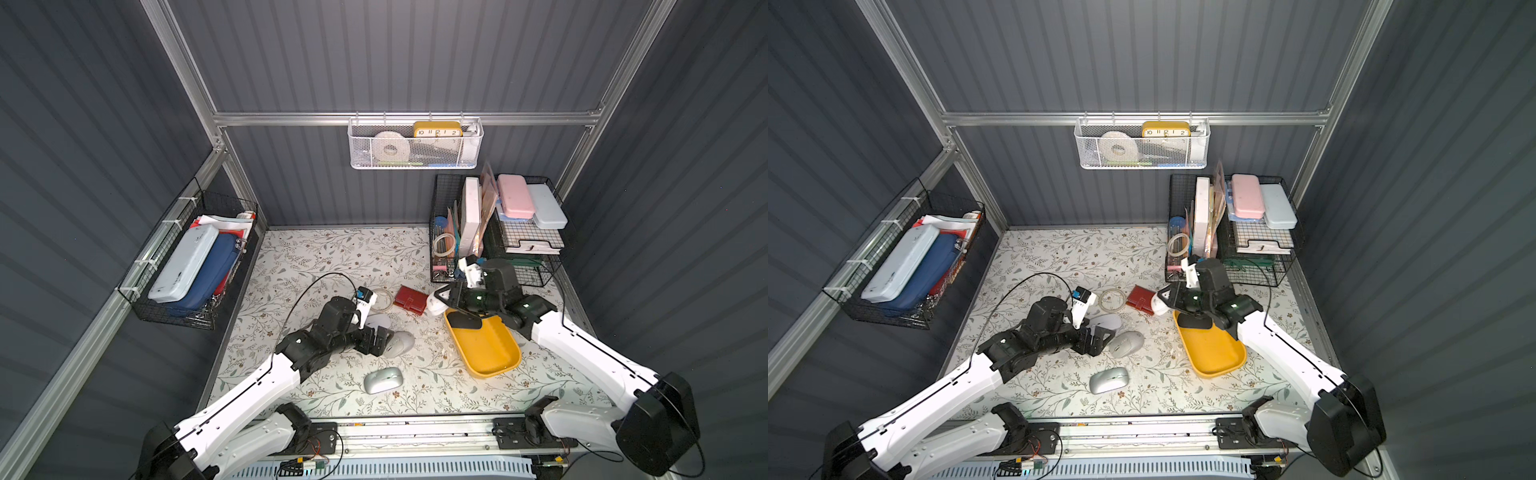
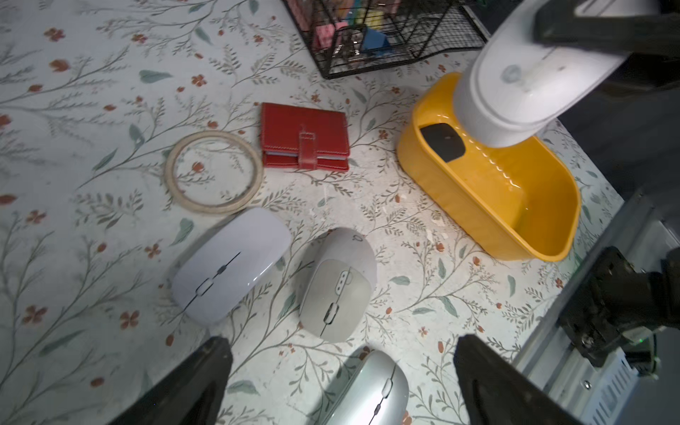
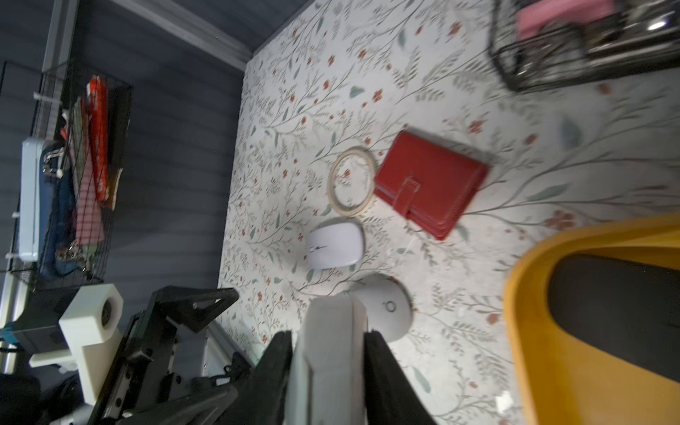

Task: Put the mouse in the storage box
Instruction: Place the mouse in the storage box.

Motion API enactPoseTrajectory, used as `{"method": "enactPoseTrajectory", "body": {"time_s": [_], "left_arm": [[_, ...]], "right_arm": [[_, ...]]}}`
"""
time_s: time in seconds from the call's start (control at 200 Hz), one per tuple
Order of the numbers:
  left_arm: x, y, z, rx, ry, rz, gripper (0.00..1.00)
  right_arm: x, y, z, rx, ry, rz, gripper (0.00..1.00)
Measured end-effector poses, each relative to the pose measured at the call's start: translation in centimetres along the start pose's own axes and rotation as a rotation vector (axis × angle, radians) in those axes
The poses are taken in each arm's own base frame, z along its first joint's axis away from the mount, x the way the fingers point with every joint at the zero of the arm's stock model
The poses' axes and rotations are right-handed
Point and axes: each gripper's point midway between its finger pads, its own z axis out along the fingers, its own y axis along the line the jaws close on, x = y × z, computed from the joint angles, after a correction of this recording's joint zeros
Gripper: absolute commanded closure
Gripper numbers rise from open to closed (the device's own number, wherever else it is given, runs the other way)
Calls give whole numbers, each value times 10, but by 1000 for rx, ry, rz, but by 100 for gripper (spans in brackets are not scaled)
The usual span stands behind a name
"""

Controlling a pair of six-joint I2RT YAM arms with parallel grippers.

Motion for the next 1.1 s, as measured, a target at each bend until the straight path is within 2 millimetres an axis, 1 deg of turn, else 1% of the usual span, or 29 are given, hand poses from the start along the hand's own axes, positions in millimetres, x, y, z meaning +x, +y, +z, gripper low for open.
{"method": "enactPoseTrajectory", "body": {"time_s": [0.07, 0.165, 0.29, 0.425, 0.55, 0.66, 0.881, 0.991, 1.101], "left_arm": [[8, 13, -5, -60, -15, -57, 1], [18, 25, -12, -112, -21, -113, 0], [30, 29, -14, -125, -7, -162, 1], [47, 27, -7, -101, 53, -205, 1], [60, 25, 2, -89, 112, -240, 1], [69, 20, 7, -61, 157, -259, 0], [78, 8, 13, 5, 214, -273, 1], [83, 6, 16, 26, 232, -276, 1], [89, 5, 17, 34, 256, -281, 1]], "right_arm": [[-7, -31, -13, 62, -43, 29, 74], [-6, -64, -26, 132, -72, 61, 74], [6, -92, -34, 191, -79, 87, 74], [28, -114, -29, 228, -36, 123, 74], [47, -127, -18, 222, 13, 160, 74], [54, -134, -10, 211, 25, 190, 75], [50, -147, -6, 247, -21, 202, 75], [46, -154, -4, 274, -49, 203, 75], [47, -163, -1, 307, -50, 214, 75]]}}
